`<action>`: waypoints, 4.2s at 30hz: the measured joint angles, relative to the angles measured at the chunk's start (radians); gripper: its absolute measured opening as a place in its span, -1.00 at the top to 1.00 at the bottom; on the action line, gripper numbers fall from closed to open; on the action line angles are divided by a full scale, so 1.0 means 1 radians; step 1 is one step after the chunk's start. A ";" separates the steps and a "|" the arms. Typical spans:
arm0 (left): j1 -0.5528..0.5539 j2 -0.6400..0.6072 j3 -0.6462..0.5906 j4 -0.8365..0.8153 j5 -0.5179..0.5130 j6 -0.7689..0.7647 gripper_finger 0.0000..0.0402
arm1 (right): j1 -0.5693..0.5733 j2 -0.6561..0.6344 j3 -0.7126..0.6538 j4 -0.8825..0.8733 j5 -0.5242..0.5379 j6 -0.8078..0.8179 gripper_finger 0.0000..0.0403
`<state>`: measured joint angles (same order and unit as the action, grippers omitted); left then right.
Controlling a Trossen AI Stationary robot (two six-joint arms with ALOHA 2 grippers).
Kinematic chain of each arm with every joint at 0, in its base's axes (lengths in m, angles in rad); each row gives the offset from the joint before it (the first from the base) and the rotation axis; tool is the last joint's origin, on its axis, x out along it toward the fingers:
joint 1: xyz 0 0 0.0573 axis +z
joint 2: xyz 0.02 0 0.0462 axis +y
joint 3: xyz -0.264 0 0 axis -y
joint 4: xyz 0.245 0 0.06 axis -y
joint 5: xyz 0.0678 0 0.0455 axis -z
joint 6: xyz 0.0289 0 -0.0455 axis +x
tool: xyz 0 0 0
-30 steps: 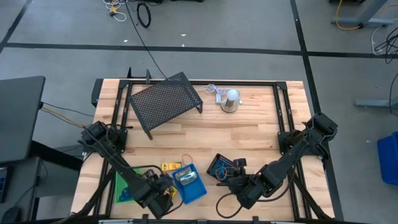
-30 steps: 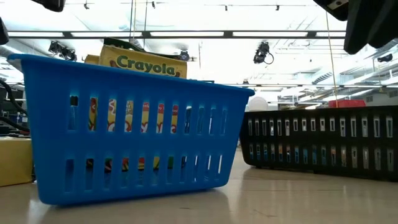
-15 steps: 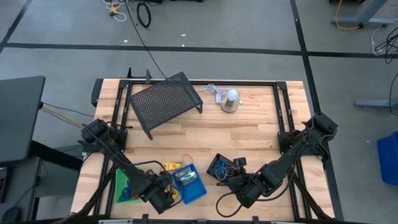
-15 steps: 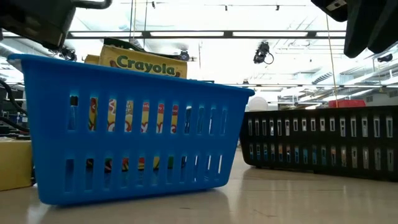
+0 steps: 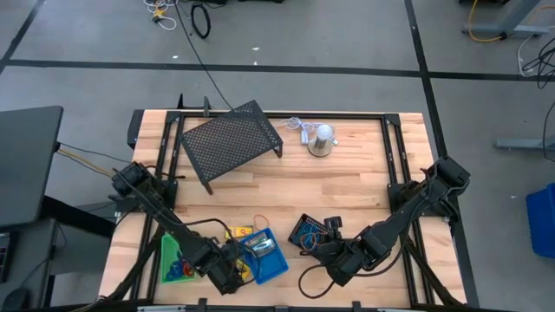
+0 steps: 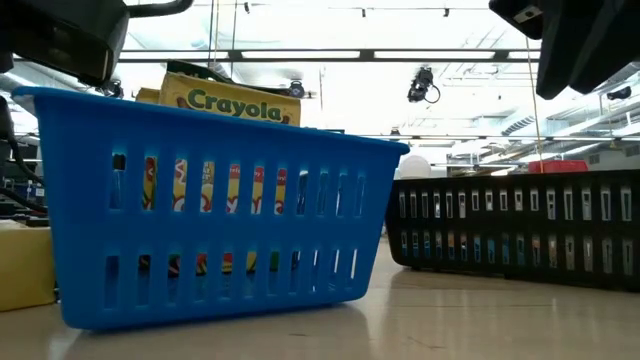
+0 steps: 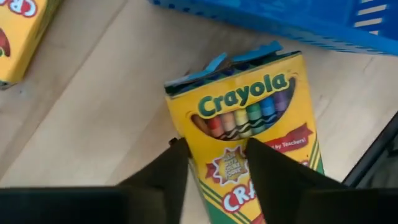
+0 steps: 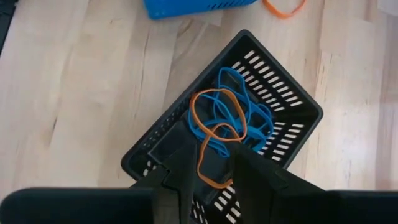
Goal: Pick & Place Office Desk Supplies
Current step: Put the yellow crayon box into the blue bin
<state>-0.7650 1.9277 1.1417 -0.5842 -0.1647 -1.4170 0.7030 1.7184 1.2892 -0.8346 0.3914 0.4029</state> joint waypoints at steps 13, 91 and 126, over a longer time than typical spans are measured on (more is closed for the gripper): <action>-0.023 -0.028 -0.011 -0.008 -0.060 0.066 0.99 | -0.015 0.000 0.000 0.008 -0.002 -0.016 0.47; -0.250 -0.116 0.133 -0.917 -1.009 -0.630 1.00 | -0.461 -0.001 -0.285 1.297 -0.481 -0.418 -0.28; 0.086 -0.180 0.161 -0.824 -1.407 -0.404 1.00 | -0.665 0.000 -0.607 2.038 -0.553 -0.262 -0.29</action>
<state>-0.6791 1.7481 1.3025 -1.4087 -1.5720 -1.8210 0.0379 1.7187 0.6827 1.2034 -0.1613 0.1413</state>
